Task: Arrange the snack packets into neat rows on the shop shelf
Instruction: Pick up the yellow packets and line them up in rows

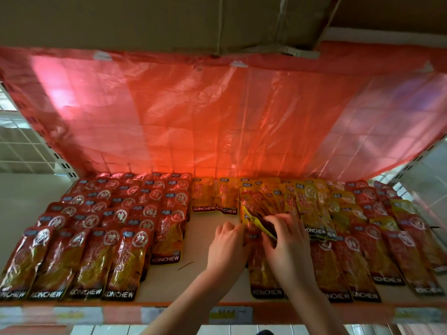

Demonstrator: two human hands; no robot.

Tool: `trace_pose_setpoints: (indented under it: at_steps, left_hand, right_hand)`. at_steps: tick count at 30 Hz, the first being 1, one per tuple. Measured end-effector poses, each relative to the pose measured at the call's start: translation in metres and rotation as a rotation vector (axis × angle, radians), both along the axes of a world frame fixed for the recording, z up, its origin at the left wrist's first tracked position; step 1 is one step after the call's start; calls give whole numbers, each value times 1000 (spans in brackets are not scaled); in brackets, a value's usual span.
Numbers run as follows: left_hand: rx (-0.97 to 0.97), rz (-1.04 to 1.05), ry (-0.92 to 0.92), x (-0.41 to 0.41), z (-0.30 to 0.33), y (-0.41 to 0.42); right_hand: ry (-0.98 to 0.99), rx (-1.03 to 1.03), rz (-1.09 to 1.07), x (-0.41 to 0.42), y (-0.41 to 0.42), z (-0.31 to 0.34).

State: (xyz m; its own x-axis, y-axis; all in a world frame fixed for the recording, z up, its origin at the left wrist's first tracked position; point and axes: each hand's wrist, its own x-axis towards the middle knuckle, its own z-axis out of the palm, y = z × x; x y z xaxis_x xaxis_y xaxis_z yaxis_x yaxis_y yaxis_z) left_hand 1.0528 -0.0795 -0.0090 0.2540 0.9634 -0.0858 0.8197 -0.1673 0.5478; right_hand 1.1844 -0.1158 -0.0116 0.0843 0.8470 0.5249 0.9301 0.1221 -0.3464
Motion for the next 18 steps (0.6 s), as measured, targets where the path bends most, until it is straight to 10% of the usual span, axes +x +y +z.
trace_pose_setpoints:
  at_steps: [13,18]
  left_hand:
    - [-228,343,-813,-42,13,4]
    - [-175,365,-862,-67,31,6]
  right_hand:
    - [-53,-18,-57,-2,-1,-3]
    - [-131,-69,-67,-5,-3,-6]
